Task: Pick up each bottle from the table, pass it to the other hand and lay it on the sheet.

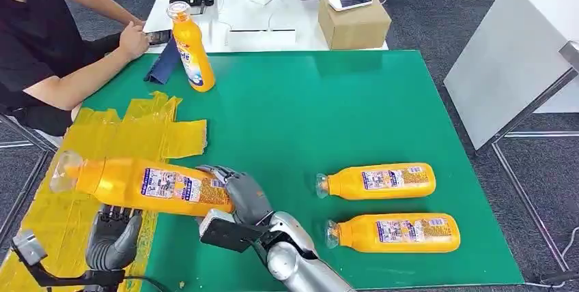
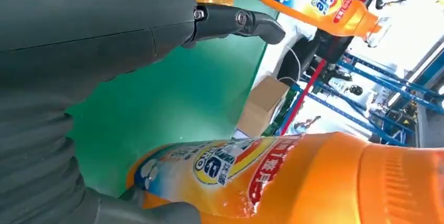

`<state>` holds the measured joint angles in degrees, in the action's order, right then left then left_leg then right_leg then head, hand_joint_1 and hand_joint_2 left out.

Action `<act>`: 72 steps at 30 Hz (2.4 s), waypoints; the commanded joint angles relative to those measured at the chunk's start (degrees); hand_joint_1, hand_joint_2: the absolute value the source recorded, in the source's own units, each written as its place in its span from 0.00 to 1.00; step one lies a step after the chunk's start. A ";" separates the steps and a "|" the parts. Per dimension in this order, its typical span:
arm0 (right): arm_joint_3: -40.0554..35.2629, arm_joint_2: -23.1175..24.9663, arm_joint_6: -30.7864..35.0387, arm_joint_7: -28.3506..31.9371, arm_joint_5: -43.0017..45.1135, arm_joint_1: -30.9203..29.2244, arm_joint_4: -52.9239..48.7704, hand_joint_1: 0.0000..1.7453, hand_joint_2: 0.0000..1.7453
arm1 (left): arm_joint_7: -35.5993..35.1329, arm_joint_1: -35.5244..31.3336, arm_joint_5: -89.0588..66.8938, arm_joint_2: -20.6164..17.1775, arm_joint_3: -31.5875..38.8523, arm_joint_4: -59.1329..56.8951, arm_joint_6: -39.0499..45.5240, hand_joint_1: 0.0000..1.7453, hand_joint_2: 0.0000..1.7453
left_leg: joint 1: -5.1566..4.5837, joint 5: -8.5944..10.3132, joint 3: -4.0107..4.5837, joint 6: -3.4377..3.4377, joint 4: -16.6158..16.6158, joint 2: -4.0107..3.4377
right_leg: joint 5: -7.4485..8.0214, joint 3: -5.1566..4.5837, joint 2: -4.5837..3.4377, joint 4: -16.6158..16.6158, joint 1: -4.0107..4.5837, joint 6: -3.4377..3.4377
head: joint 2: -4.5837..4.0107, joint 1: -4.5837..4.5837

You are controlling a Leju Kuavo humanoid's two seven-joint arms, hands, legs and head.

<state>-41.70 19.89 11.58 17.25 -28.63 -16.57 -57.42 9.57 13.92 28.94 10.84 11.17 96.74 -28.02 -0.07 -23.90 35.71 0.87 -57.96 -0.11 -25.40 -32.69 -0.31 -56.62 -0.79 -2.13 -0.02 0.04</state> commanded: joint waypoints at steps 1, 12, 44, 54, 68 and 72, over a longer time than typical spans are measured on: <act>-1.66 -0.17 -0.22 0.43 0.07 2.08 2.66 1.00 1.00 | 0.29 -0.88 -2.44 1.04 1.40 -1.43 -0.08 0.00 1.00 | 0.04 -0.05 -0.24 -0.08 0.08 0.07 | -0.05 0.27 0.09 0.11 0.05 0.09 | 0.00 -0.02; -4.11 0.11 -0.86 -0.34 0.54 1.05 2.50 1.00 1.00 | 3.63 -0.53 -12.80 1.57 -6.58 -2.56 2.73 0.00 1.00 | 0.03 -0.05 -0.24 -0.07 0.08 0.09 | -0.05 0.28 0.10 0.11 0.04 0.09 | 0.00 -0.02; -19.76 0.11 -1.60 -0.10 11.21 -2.57 15.22 1.00 1.00 | 4.25 -2.12 -5.18 1.58 -5.13 -4.49 4.11 0.00 1.00 | 0.02 0.00 -0.18 -0.06 0.11 0.12 | -0.03 0.21 0.13 0.12 0.02 0.07 | 0.00 0.00; -19.34 0.11 -1.08 0.16 11.36 -2.27 15.30 1.00 1.00 | 3.36 -2.18 -4.54 2.40 -3.98 -4.62 3.11 1.00 1.00 | 0.05 -0.02 -0.25 -0.08 0.12 0.19 | -0.05 0.30 0.21 0.16 0.05 0.11 | 0.00 -0.02; -17.75 0.11 -0.50 0.40 10.88 -1.91 15.28 1.00 1.00 | 3.73 -2.33 -4.14 2.69 -3.87 -4.74 2.31 1.00 1.00 | 0.06 -0.03 -0.31 -0.10 0.12 0.22 | -0.07 0.36 0.24 0.18 0.07 0.12 | 0.00 -0.02; -15.72 0.11 0.63 0.56 9.69 -1.29 15.07 1.00 1.00 | 3.73 -2.05 -3.65 2.90 -3.84 -4.59 1.63 1.00 1.00 | 0.06 -0.03 -0.30 -0.09 0.12 0.21 | -0.07 0.35 0.23 0.17 0.07 0.10 | 0.00 -0.02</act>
<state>-57.64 20.17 11.17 17.59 -17.42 -20.72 -45.59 13.20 14.76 24.52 13.16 6.12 94.88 -25.73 -0.08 -23.90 35.71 0.87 -57.96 -0.12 -25.40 -32.74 -0.32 -56.61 -0.79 -2.14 -0.02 0.02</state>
